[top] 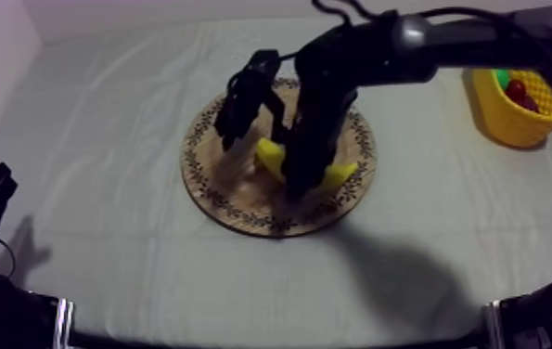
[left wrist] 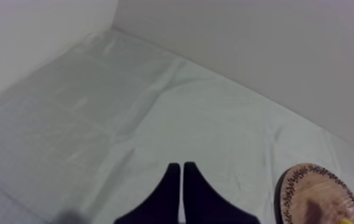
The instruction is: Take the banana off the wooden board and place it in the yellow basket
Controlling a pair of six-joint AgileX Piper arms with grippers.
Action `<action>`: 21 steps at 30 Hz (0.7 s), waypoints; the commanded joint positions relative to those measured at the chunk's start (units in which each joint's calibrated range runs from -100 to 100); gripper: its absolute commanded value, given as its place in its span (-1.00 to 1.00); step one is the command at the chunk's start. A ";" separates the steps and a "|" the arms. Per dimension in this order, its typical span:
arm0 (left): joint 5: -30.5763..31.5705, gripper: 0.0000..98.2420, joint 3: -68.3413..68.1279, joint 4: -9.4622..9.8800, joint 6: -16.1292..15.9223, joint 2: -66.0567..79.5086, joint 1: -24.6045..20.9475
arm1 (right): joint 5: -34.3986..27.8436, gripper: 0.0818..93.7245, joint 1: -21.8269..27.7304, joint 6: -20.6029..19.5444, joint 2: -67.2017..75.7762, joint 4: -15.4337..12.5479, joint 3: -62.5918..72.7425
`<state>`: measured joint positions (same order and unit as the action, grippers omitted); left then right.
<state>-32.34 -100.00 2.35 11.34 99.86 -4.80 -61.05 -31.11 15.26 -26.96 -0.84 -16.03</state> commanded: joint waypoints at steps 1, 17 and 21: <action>0.00 -1.00 0.00 0.02 0.01 -0.04 -0.01 | -1.34 -0.53 0.83 0.17 3.97 0.24 -0.58; 0.00 -1.00 0.00 0.02 0.01 -0.04 -0.01 | -11.51 -0.52 14.85 2.64 32.36 -1.38 -4.76; 0.00 -1.00 0.00 0.02 0.01 -0.04 -0.01 | -12.65 -0.52 19.12 2.01 35.93 -1.28 -4.84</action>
<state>-32.34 -100.00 2.35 11.34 99.86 -4.80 -74.29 -14.79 17.75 7.20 -2.20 -21.00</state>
